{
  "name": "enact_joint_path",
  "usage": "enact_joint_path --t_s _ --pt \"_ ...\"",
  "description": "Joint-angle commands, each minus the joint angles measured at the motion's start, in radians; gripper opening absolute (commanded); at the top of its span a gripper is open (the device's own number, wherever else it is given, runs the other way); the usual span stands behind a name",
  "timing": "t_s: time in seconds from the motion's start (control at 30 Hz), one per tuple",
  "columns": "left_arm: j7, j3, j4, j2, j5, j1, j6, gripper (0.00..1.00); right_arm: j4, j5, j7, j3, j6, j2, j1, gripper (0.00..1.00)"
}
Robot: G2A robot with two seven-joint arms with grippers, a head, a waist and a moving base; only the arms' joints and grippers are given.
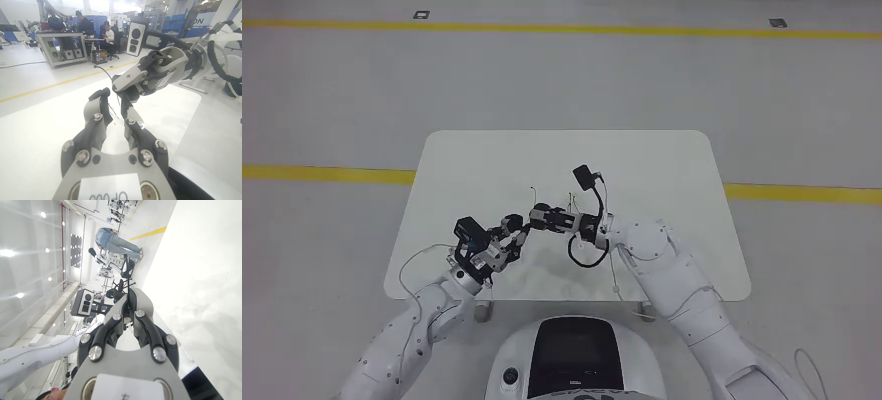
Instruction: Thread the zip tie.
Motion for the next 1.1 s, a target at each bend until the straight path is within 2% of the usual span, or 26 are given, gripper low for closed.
enact_joint_path --t_s 0.0,0.57,0.73,0.8,1.07 --pt "0.001 0.0 0.0 0.0 0.001 0.001 0.0 0.17 -0.001 0.001 -0.003 -0.002 0.0 0.002 0.001 0.0" --pt "0.001 0.011 0.002 0.002 0.007 -0.002 0.0 0.15 -0.013 0.015 -0.008 -0.017 -0.001 0.016 0.0 0.0" --pt "0.004 0.014 0.002 0.003 0.01 -0.002 0.0 0.09 -0.014 0.016 -0.007 -0.023 0.001 0.019 0.002 0.0" --pt "0.006 0.015 0.002 0.004 0.01 -0.002 0.0 0.0 -0.015 0.016 -0.008 -0.026 0.002 0.021 0.002 0.0" --pt "0.012 0.018 -0.001 0.006 0.012 0.0 0.0 0.0 -0.02 0.023 -0.01 -0.03 0.002 0.027 0.0 0.0"
